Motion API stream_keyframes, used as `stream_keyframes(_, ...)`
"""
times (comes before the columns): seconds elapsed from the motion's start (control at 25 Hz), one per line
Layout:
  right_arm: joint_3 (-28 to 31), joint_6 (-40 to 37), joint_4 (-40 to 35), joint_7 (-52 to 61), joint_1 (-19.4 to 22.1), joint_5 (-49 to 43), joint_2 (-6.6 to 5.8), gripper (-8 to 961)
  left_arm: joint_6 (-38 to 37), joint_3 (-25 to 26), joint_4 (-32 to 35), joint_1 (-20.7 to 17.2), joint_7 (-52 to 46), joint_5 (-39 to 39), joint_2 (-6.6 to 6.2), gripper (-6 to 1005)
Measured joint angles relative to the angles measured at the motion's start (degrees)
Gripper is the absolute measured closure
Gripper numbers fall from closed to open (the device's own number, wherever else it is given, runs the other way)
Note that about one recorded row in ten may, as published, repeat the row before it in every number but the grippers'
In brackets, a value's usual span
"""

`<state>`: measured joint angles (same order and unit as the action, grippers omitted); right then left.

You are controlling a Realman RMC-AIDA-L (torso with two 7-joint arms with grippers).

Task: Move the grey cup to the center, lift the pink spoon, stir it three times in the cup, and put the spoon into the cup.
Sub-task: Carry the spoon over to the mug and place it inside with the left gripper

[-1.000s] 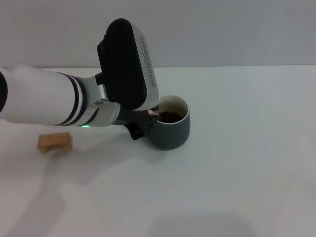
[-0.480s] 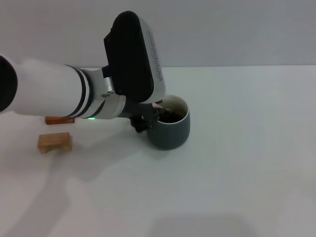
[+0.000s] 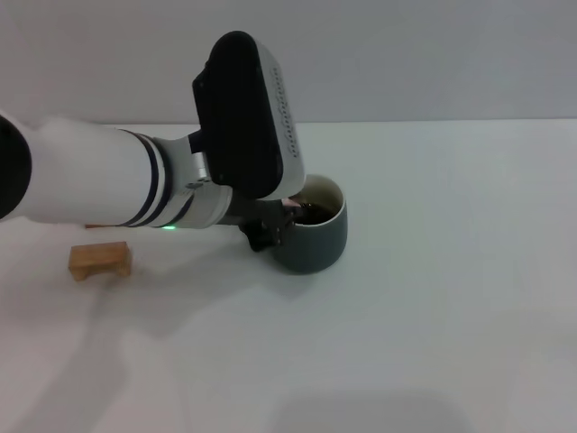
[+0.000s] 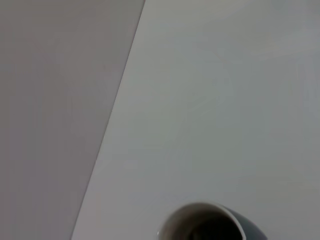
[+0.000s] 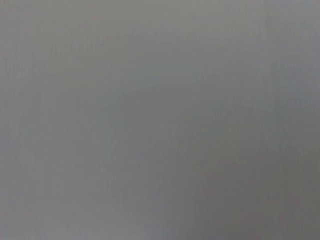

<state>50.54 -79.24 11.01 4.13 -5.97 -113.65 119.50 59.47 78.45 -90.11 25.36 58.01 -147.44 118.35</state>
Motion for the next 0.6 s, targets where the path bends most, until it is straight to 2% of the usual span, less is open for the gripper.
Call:
stream_keyframes(0.24, 0.0, 0.1, 0.1, 0.0, 0.0, 0.0, -0.03, 954, 0.1, 1.3, -0.1, -1.0, 0.0, -0.5, -0.26, 768)
stream_keyframes(0.6, -0.2, -0.2, 0.2, 0.0, 0.0, 0.0, -0.06, 954, -0.3, 3.5, 0.5, -0.4, 0.4, -0.5, -0.23, 763)
